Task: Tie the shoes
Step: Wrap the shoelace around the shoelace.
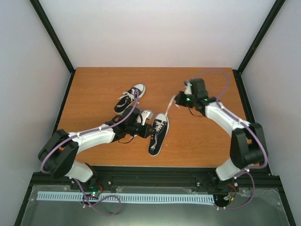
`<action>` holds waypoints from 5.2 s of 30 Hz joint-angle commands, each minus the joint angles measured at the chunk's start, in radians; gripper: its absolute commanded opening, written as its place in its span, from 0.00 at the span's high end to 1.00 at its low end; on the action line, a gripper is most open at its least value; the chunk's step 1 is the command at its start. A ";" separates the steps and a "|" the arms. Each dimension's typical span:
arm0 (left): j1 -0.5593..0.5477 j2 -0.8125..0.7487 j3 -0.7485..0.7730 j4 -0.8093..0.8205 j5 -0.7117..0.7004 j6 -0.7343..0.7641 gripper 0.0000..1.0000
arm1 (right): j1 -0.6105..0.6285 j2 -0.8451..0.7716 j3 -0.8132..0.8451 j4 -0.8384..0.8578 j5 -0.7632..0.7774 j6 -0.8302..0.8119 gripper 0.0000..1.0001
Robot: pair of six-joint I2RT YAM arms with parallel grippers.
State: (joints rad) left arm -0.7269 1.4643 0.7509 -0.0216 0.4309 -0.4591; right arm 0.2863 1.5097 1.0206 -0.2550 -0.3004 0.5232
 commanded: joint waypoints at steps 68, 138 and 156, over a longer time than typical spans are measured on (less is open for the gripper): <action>0.053 -0.028 0.187 -0.255 -0.089 -0.030 0.36 | 0.640 -0.126 -0.525 0.748 0.520 -0.504 0.97; 0.138 -0.329 -0.042 0.013 -0.053 -0.079 0.99 | 0.596 -0.138 -0.465 0.546 0.362 -0.176 0.97; -0.158 -0.441 -0.138 -0.171 0.104 0.021 0.99 | 0.468 -0.110 -0.441 0.569 0.090 -0.070 0.97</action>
State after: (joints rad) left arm -0.8291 1.0061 0.6147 -0.1436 0.5156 -0.4683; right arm 0.7765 1.3899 0.5491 0.2810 -0.1452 0.4282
